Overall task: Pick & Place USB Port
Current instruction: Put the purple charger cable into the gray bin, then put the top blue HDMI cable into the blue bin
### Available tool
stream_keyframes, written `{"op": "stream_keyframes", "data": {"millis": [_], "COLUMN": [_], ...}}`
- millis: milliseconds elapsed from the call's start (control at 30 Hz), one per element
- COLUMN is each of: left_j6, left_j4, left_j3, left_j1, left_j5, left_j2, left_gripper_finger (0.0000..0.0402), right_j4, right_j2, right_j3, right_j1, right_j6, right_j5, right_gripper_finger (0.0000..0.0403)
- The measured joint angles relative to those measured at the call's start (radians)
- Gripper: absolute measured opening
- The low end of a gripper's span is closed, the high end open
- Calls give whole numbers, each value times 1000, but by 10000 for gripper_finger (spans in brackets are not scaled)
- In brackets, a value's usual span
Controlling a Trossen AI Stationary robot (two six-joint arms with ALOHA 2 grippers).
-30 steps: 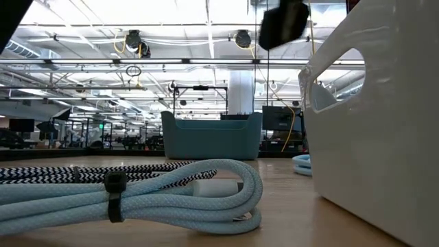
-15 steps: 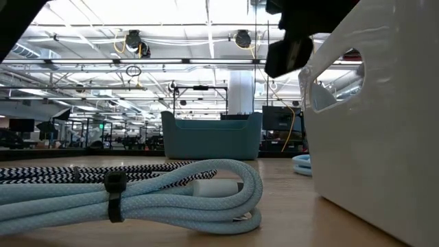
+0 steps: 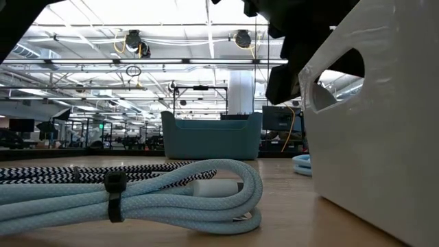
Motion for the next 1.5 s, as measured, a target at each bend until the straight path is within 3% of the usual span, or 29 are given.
{"op": "stream_keyframes", "data": {"millis": [300, 667, 933, 1033, 1133, 1300, 1500], "left_j6": [-3, -24, -12, 13, 36, 54, 84], "left_j4": [32, -78, -80, -108, -152, -289, -471], "left_j3": [0, 0, 2, 2, 2, 2, 1], "left_j1": [0, 31, 58, 57, 52, 48, 43], "left_j5": [-48, -125, -344, -420, -462, -463, -423], "left_j2": [-1, -116, -300, -361, -404, -437, -437], "left_gripper_finger": [138, 146, 147, 147, 147, 147, 147], "right_j4": [-6, -180, -181, -214, -287, -372, -383], "right_j2": [0, 5, 6, 20, 74, 256, 427], "right_j3": [0, 0, 0, 0, 0, 0, 36], "right_j1": [0, 0, -35, -90, -193, -408, -627], "right_j6": [2, -21, -298, -424, -526, -640, -660], "right_j5": [0, 1, 77, 130, 102, -19, -55], "right_gripper_finger": [105, 117, 138, 139, 139, 139, 139]}}
